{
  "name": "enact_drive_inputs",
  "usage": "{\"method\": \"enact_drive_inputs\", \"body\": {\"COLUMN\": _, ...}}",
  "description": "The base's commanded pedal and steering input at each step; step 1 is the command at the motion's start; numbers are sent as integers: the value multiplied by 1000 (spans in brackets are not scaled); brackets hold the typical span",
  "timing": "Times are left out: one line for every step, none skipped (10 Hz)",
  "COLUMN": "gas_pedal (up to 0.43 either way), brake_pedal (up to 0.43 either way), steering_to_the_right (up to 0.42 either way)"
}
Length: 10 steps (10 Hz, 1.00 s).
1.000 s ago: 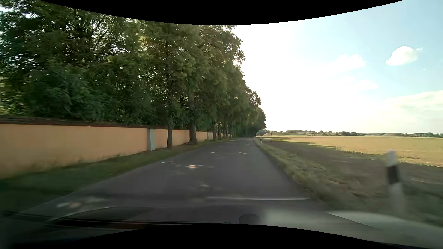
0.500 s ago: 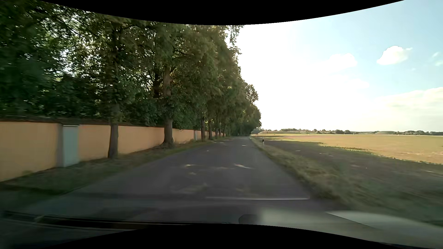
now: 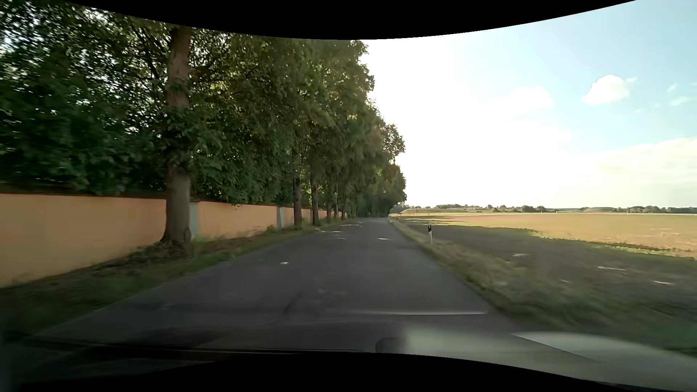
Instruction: Follow the waypoints while adhering to traffic rules and regulations
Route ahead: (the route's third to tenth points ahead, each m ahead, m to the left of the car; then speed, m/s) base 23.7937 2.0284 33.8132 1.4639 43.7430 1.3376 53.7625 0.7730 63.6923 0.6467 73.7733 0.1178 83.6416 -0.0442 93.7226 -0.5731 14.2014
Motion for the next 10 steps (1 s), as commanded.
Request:
{"method": "enact_drive_inputs", "body": {"gas_pedal": 79, "brake_pedal": 6, "steering_to_the_right": 7}}
{"method": "enact_drive_inputs", "body": {"gas_pedal": 79, "brake_pedal": 6, "steering_to_the_right": 6}}
{"method": "enact_drive_inputs", "body": {"gas_pedal": 79, "brake_pedal": 6, "steering_to_the_right": 6}}
{"method": "enact_drive_inputs", "body": {"gas_pedal": 79, "brake_pedal": 6, "steering_to_the_right": 5}}
{"method": "enact_drive_inputs", "body": {"gas_pedal": 67, "brake_pedal": 6, "steering_to_the_right": 5}}
{"method": "enact_drive_inputs", "body": {"gas_pedal": 47, "brake_pedal": 6, "steering_to_the_right": 4}}
{"method": "enact_drive_inputs", "body": {"gas_pedal": 0, "brake_pedal": 6, "steering_to_the_right": 5}}
{"method": "enact_drive_inputs", "body": {"gas_pedal": 0, "brake_pedal": 6, "steering_to_the_right": 4}}
{"method": "enact_drive_inputs", "body": {"gas_pedal": 0, "brake_pedal": 6, "steering_to_the_right": 5}}
{"method": "enact_drive_inputs", "body": {"gas_pedal": 0, "brake_pedal": 6, "steering_to_the_right": 5}}
